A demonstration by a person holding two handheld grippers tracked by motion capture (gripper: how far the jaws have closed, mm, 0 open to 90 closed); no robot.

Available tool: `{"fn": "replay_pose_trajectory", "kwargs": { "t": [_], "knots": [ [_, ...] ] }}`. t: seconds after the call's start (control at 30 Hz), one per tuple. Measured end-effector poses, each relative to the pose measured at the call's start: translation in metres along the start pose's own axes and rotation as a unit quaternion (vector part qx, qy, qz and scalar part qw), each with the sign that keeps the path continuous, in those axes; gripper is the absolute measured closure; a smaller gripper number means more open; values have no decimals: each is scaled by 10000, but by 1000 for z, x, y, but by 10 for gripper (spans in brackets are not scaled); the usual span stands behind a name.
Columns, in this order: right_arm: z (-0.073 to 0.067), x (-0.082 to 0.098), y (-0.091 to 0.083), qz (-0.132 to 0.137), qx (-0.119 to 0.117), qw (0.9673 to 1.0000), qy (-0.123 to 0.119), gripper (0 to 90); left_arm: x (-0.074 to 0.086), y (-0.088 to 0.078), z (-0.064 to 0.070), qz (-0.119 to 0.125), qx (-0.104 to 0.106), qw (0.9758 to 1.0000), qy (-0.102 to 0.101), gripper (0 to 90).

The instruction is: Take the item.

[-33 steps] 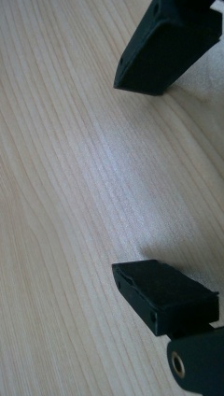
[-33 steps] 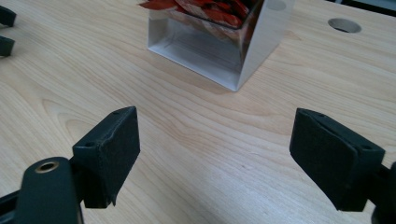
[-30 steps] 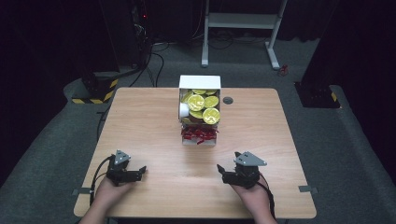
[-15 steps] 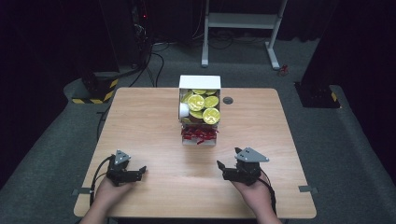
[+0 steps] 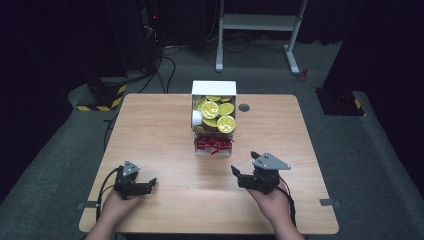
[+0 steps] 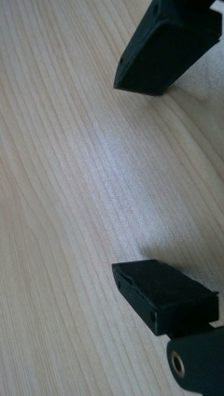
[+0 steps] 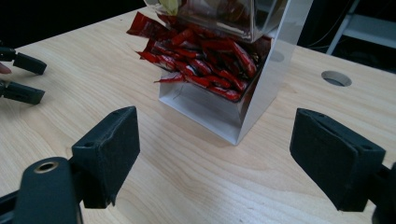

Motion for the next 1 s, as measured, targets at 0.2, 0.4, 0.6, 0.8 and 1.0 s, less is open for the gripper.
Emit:
{"fn": "replay_pose_trajectory", "kwargs": {
  "t": [0.2, 0.4, 0.6, 0.8, 1.0],
  "knots": [
    [1, -7, -2, 29, 46, 10000, -33, 170, 0, 0, 0, -3, -5, 10000, 5, 111],
    [3, -14, -4, 98, 90, 9999, -55, 170, 0, 0, 0, 0, -4, 10000, 2, 111],
    [4, -22, -6, 141, 141, 9997, -122, 167, 0, 0, 0, -1, -5, 10000, 1, 111],
    [3, -31, -7, 186, 142, 9996, -136, 163, 0, 0, 0, -2, -5, 10000, 2, 111],
    [4, -42, -8, 265, 231, 9993, -127, 148, 0, 0, 0, 8, -3, 10000, -1, 112]
  ]
}}
Point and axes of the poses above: each handheld gripper's, and its own axes: y roughly forward along the jaws, x roughly out of its underside, z roughly to its right, the point moved 10 cm from there along y, roughly forward along the jaws, and after that the axes turned 10 degrees about -y, right-handed, at the moved point
